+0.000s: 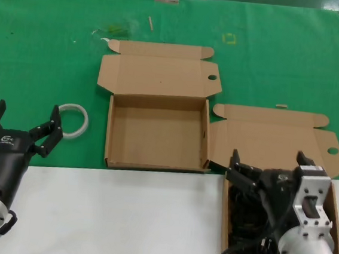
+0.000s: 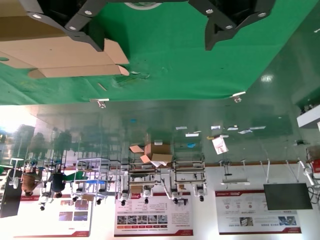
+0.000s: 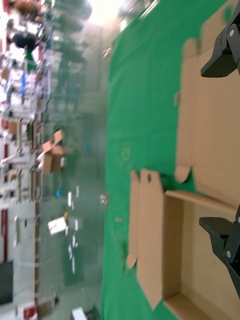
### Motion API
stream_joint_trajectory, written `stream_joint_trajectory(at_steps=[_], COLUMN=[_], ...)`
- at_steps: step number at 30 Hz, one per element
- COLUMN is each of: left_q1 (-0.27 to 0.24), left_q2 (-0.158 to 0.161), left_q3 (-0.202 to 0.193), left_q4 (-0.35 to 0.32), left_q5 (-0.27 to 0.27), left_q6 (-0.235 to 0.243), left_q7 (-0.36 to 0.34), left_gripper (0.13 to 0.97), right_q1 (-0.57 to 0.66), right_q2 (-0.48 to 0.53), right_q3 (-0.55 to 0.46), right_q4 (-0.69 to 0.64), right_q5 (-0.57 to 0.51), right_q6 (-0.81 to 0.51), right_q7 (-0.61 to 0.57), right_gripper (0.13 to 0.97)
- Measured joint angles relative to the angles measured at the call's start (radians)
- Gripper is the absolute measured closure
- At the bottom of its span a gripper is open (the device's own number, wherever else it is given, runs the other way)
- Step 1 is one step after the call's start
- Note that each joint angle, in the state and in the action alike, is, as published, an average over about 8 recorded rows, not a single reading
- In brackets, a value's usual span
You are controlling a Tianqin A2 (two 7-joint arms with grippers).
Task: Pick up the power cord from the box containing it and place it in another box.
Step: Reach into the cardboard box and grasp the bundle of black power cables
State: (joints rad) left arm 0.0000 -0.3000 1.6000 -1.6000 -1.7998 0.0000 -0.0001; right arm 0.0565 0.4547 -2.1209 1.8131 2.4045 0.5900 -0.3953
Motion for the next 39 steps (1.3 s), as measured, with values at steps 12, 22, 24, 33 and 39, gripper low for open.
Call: stream_joint_trajectory(at_steps=[12, 22, 24, 33, 39], left_q1=[0.000, 0.000, 0.000, 0.000, 0.000], left_q2=[0.000, 0.000, 0.000, 0.000, 0.000], left_q3=[0.000, 0.000, 0.000, 0.000, 0.000], left_q4=[0.000, 0.000, 0.000, 0.000, 0.000], left_q5=[0.000, 0.000, 0.000, 0.000, 0.000], left_q6=[0.000, 0.000, 0.000, 0.000, 0.000], left_q7=[0.000, 0.000, 0.000, 0.000, 0.000], left_gripper=[0.405, 0.463, 0.579, 0.897, 0.944], right_q1=[-0.119, -0.190, -0.197, -0.182, -0.153], right_q2=[-0.128, -0.178, -0.179, -0.178, -0.199], right_q3=[0.090, 0.182, 0.198, 0.227, 0.223], right_q4=[-0.086, -0.150, -0.157, -0.186, -0.221], right_q5=[-0.086, -0.158, -0.164, -0.166, -0.173], right_q6=[-0.010, -0.059, -0.070, -0.105, -0.121], right_q7=[0.074, 0.140, 0.149, 0.154, 0.146], right_gripper=[0.129, 0.129, 0.129, 0.252, 0.361])
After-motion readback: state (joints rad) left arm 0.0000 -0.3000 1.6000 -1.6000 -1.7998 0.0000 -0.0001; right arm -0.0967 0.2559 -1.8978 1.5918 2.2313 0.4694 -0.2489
